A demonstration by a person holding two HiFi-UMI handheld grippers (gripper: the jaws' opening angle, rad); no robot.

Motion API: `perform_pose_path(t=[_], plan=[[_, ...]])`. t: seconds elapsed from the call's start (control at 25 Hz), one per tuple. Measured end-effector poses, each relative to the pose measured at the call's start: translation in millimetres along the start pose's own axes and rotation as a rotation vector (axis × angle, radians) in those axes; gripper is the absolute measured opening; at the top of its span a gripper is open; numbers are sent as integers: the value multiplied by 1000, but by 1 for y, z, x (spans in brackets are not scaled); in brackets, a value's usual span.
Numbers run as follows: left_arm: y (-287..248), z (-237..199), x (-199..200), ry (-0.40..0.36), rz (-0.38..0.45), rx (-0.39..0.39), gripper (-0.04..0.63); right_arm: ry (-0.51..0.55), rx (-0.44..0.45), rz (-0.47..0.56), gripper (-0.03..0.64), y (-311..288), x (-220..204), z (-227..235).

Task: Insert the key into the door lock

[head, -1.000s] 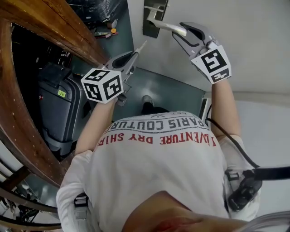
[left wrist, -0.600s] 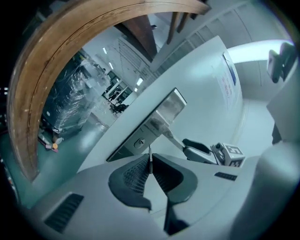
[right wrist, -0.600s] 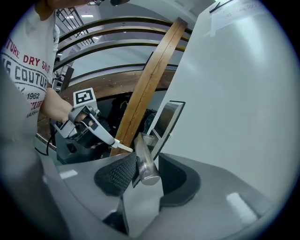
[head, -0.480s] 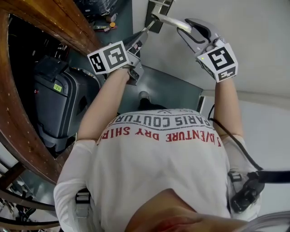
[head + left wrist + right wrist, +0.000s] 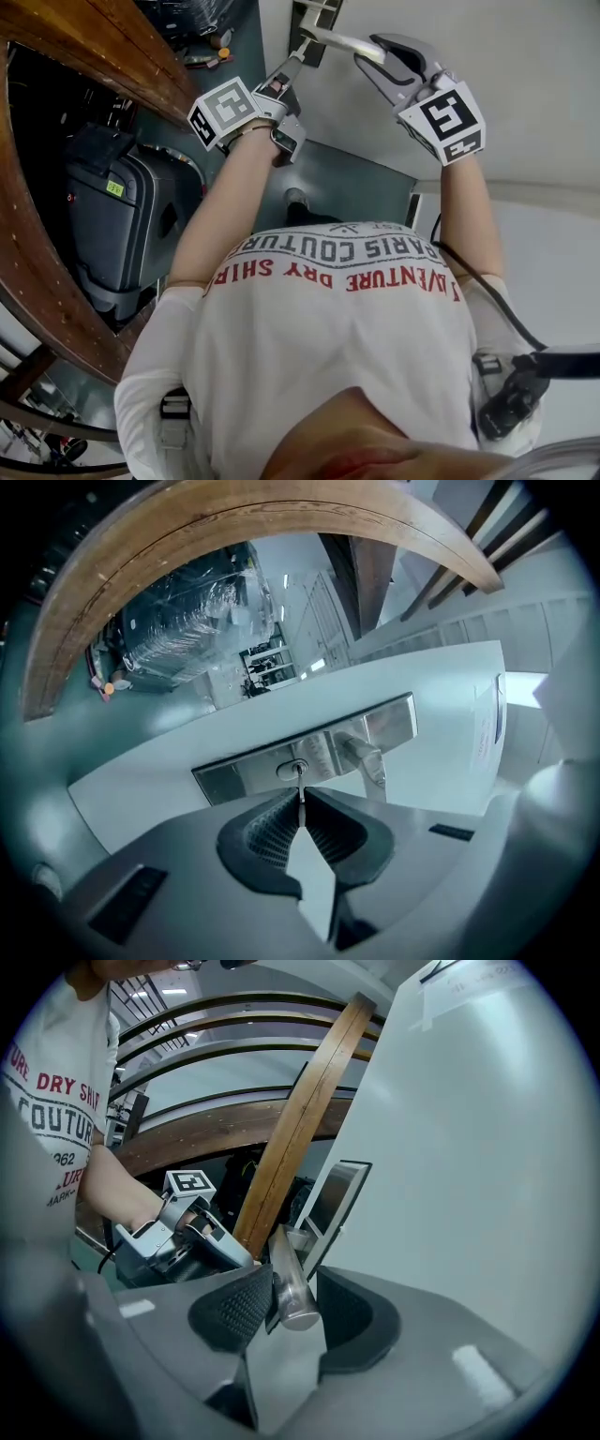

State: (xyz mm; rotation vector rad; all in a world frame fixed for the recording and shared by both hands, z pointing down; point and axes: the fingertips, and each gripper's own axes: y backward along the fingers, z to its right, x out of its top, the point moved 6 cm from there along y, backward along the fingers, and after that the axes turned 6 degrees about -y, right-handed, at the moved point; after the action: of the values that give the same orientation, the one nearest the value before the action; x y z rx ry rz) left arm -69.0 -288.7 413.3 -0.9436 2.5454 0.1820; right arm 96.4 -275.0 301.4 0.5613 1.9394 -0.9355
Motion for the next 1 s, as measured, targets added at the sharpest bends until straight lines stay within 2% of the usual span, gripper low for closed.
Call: perform_pose_path(t=[0.12,0.6,1.0], plan=[[0,-2,-2,53,35,-9,21,1,-2,-2,141,0,-1,1],[-11,-4,-9,179,121,-30,21,0,0,-5,140,1,-2,5],[-10,-7,-12,253,219,-59,23,10,-6,-5,137,-1,1,0]])
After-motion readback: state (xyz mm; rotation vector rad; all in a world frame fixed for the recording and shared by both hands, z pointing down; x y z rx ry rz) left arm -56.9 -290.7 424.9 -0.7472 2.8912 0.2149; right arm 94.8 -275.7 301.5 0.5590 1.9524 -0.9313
